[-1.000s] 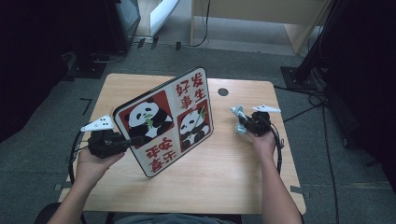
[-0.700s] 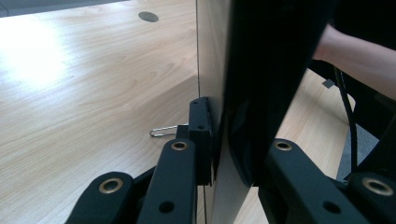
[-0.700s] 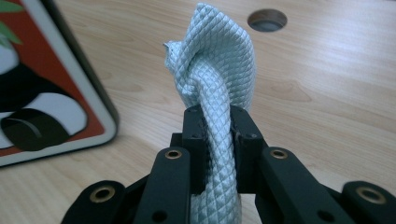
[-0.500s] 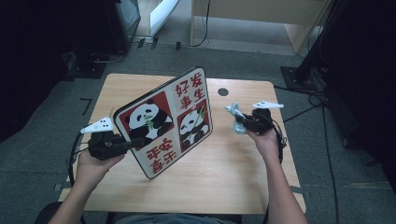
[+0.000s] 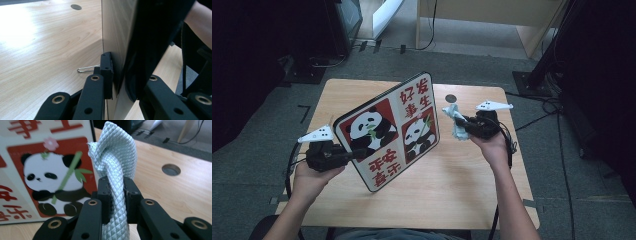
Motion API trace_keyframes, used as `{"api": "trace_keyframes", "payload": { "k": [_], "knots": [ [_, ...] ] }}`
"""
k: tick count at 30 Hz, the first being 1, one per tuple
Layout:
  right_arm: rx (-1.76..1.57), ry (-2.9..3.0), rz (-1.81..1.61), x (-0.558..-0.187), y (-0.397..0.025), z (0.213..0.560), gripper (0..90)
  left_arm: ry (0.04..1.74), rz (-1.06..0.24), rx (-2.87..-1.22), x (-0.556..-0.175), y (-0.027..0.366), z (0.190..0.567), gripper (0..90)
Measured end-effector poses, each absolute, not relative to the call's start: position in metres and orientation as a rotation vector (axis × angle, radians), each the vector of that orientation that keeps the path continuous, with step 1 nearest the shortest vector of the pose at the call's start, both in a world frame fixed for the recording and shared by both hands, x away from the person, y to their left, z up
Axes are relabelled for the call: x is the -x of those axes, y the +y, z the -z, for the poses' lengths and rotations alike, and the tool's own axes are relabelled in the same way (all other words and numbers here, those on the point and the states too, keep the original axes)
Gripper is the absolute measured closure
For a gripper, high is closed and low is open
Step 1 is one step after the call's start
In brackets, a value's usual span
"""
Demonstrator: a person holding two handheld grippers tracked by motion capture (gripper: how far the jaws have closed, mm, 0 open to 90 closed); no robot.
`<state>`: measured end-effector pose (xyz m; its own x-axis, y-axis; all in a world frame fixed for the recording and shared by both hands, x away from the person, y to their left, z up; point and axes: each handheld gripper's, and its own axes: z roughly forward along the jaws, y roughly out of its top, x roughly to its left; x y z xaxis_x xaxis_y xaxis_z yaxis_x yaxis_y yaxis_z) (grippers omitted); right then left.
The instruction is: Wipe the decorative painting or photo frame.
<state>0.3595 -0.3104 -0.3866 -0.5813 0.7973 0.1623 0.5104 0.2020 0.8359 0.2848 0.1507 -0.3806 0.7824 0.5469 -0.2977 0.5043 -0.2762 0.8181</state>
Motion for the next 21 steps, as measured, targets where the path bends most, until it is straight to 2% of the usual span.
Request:
{"api": "trace_keyframes", "payload": {
  "k": [21],
  "knots": [
    [-0.967,2.183,-1.436,-0.36,-0.264,0.312,78.9,0.795,-0.053,-1.935,-0.277,0.153,0.379,80.0]
  ]
}}
